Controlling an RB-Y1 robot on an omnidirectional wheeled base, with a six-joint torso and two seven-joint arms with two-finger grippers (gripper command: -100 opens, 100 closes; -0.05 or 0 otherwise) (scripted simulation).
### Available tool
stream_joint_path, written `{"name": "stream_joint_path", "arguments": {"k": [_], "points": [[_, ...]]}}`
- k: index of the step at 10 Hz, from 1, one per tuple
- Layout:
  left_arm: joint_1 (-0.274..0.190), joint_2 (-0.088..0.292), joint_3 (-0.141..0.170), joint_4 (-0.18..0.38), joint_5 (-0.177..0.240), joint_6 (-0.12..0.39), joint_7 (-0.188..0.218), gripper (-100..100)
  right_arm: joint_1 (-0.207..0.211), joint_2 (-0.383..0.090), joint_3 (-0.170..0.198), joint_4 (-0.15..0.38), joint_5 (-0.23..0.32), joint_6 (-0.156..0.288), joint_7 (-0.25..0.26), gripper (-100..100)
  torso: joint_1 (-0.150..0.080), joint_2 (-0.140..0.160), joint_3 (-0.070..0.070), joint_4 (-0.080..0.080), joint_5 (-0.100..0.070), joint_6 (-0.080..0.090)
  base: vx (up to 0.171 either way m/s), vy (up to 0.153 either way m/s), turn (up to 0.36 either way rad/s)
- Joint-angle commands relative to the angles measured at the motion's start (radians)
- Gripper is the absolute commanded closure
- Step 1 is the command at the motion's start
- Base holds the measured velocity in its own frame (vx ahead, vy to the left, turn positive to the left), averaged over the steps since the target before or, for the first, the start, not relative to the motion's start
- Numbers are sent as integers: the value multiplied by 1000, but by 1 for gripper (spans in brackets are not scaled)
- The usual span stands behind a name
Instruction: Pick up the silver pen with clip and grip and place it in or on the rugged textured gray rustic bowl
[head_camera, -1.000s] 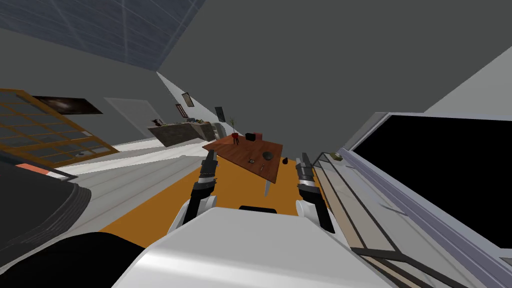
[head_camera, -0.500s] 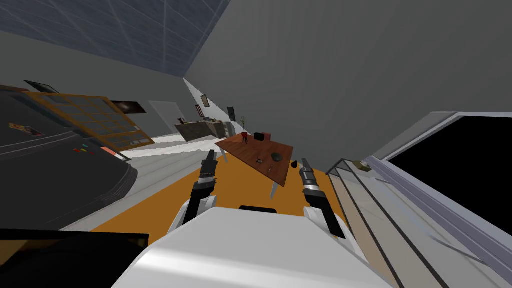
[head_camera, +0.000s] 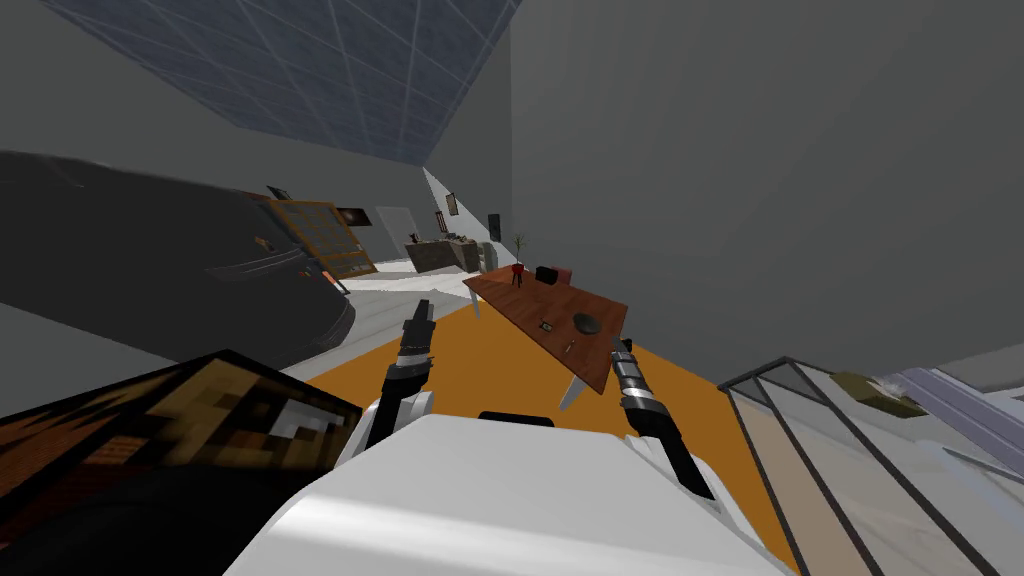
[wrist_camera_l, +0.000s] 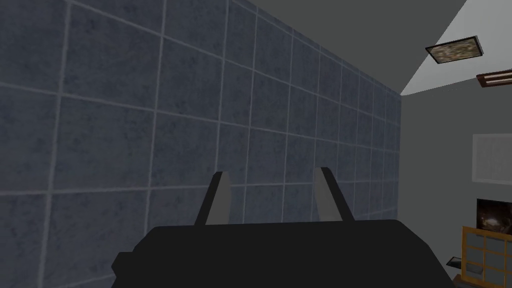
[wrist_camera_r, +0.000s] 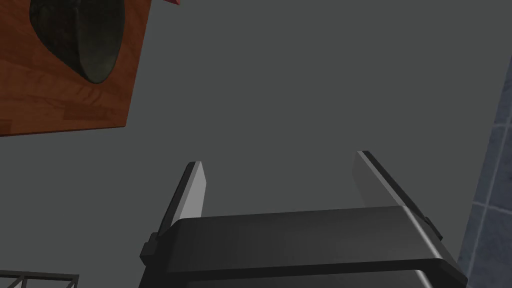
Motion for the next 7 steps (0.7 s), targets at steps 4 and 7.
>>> {"name": "stream_joint_path", "arguments": {"k": [4, 7], "points": [[0, 0, 0, 0, 0, 0, 0, 0, 33, -26, -92, 87, -17, 110, 1, -100, -3, 0, 0, 0, -1, 0, 21, 85, 324], [0, 0, 0, 0, 0, 0, 0, 0, 66, -29, -129, 128, -25, 168, 6, -100, -2, -1, 0, 0, 0, 0, 45, 90, 355]]}}
